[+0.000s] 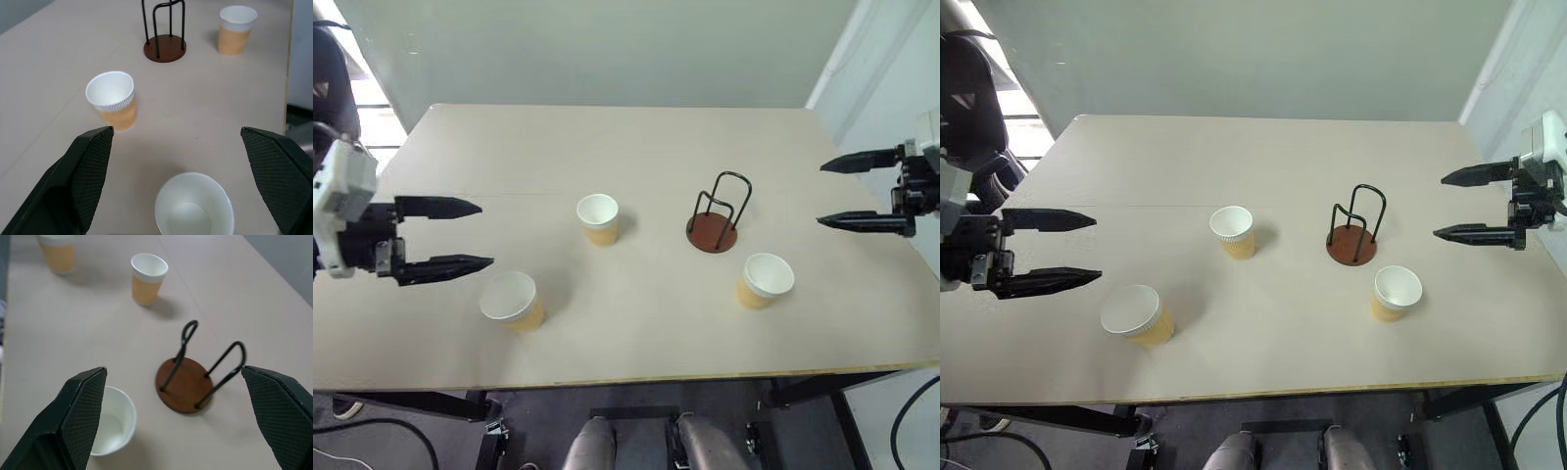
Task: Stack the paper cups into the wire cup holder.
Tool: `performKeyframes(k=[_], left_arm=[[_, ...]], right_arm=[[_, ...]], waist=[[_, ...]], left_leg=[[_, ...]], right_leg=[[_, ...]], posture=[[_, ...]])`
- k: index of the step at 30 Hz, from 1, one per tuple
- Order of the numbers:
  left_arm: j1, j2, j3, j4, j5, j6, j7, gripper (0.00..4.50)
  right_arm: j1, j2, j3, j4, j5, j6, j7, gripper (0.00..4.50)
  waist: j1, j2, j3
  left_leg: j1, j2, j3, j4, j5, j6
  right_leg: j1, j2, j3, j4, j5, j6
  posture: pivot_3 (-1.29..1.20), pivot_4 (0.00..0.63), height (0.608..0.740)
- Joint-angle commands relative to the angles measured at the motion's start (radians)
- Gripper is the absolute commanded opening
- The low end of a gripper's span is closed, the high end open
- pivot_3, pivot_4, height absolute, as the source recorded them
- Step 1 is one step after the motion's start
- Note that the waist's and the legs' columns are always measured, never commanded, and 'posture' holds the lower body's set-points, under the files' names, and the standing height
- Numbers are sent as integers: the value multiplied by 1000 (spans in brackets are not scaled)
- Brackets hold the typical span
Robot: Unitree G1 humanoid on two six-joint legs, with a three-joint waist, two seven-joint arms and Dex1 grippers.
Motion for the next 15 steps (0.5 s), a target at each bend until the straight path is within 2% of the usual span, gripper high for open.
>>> performKeyframes(k=[1,5,15], left_arm=[[22,-2,115,38,-35,30,-14,4456],[100,-22,197,75,-36,41,-35,4456],[131,-36,198,21,-59,58,-20,4456]], right_arm=[[12,-28,-94,-35,56,11,-5,4500],[61,-34,-140,-40,85,30,-6,4500],[72,6,-104,-92,85,64,-38,4500]], waist=[[0,0,0],[0,0,0],[-1,0,0]], left_leg=[[0,0,0,0,0,0],[1,0,0,0,0,0],[3,0,0,2,1,-1]], right_leg=[[0,0,0,0,0,0],[1,0,0,0,-1,-1],[2,0,1,1,0,-2]], posture=[[0,150,740],[0,150,740],[0,150,740]])
